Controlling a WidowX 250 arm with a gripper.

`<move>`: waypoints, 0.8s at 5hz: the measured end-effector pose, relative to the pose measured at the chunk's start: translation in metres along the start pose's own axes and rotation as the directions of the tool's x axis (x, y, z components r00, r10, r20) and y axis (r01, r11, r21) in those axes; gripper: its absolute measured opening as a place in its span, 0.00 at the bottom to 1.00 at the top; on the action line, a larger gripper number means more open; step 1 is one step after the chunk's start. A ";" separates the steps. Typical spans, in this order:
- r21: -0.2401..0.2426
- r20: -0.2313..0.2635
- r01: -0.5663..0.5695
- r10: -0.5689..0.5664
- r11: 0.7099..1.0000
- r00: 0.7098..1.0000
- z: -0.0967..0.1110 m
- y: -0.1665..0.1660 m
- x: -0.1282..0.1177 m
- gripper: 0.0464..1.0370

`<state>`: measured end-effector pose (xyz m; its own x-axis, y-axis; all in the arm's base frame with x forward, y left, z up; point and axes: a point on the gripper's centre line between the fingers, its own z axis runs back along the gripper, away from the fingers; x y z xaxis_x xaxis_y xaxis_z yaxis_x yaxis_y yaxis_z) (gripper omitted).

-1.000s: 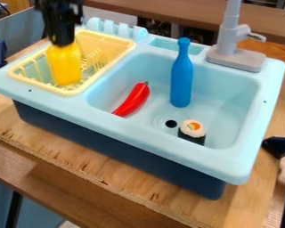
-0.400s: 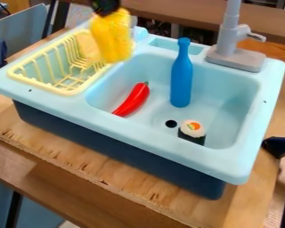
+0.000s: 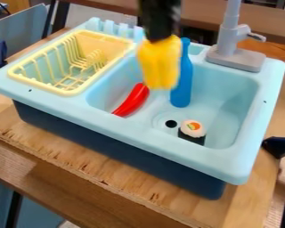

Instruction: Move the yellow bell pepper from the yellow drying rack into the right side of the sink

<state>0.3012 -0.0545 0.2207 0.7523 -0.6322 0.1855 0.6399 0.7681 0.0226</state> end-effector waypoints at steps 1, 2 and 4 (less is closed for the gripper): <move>0.042 -0.108 0.071 -0.066 0.997 0.992 -0.026 -0.007 0.016 0.04; 0.066 -0.113 0.086 -0.078 0.994 0.991 -0.037 0.001 0.023 0.04; -0.037 0.012 0.127 -0.127 0.991 0.992 -0.048 0.017 0.034 0.04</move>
<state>0.3452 -0.0674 0.1799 0.6634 -0.7231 0.1925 0.7356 0.6773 0.0093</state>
